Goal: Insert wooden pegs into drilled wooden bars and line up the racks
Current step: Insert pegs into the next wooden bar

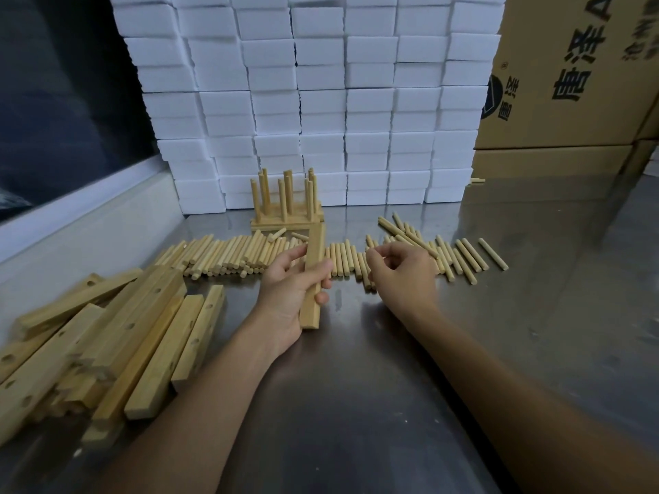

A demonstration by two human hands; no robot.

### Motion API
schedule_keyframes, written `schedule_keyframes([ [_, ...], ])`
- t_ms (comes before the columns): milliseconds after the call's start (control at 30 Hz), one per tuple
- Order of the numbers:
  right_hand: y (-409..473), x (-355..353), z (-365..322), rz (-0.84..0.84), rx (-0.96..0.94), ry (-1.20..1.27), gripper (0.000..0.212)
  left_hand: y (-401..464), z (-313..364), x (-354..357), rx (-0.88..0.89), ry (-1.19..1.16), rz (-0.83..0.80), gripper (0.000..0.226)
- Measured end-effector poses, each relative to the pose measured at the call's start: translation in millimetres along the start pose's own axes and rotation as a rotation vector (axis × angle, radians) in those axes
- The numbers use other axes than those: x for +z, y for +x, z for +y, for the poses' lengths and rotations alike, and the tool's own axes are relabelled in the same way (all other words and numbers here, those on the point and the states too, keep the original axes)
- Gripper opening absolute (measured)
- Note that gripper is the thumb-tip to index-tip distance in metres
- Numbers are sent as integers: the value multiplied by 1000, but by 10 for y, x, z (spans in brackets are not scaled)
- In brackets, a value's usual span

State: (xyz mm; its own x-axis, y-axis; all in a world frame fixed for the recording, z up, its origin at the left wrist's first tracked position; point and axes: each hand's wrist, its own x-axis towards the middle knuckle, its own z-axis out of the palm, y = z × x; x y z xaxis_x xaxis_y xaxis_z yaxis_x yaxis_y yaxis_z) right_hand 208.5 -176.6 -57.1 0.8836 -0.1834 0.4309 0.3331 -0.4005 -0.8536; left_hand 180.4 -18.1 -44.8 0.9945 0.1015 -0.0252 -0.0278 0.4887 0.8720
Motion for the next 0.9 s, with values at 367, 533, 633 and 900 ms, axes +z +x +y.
schedule_keyframes([
  [367, -15, -15, -18, -1, 29, 18, 16, -6, -7, -17, 12, -8, -62, 19],
  [533, -11, -18, -16, -12, 42, 17, 16, -5, 37, -14, -76, -80, -49, 26],
  [633, -10, -18, -17, -10, 52, 11, 16, -7, 42, -16, -72, -69, -39, 24],
  [900, -11, -21, -31, 18, 68, 6, 16, -6, 29, -7, -46, 38, 32, 31],
])
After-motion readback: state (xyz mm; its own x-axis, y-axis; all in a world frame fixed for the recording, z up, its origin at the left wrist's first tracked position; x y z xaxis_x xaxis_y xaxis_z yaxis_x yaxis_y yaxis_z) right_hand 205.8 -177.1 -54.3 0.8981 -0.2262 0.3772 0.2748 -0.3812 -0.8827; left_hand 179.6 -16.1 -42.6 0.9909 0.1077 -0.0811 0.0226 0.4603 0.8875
